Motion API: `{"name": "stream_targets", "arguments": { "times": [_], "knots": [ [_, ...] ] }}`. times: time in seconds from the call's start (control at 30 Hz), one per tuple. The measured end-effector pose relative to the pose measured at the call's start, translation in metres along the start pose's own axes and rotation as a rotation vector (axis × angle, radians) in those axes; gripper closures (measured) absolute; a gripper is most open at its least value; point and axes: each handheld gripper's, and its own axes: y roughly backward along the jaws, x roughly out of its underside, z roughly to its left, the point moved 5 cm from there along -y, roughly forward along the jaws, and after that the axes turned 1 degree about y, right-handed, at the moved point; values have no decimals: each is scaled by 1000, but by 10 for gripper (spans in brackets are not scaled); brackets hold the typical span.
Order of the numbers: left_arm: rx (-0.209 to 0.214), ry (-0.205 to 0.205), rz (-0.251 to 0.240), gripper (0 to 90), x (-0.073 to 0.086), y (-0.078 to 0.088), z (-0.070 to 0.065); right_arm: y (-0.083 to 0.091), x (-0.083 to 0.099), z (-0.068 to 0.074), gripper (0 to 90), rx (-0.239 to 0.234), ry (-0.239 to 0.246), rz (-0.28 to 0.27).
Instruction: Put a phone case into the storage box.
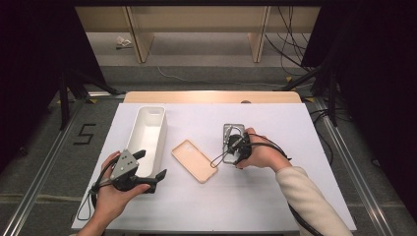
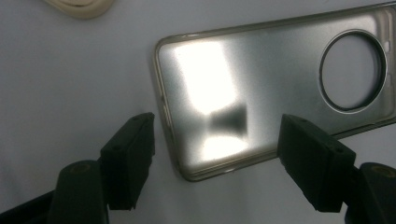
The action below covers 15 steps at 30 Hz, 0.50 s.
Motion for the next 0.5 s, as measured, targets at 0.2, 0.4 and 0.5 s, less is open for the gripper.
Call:
{"name": "stream_targets", "arguments": {
  "times": [0.2,0.4,0.5],
  "knots": [
    [0,0,0,51,0,0,0,-7,-2,2,289,-7,17,23],
    [2,1,1,51,0,0,0,-9,-6,3,289,-5,36,37],
    [2,2,0,51,0,0,0,-10,-8,1,287,-3,45,46]
  ]
}}
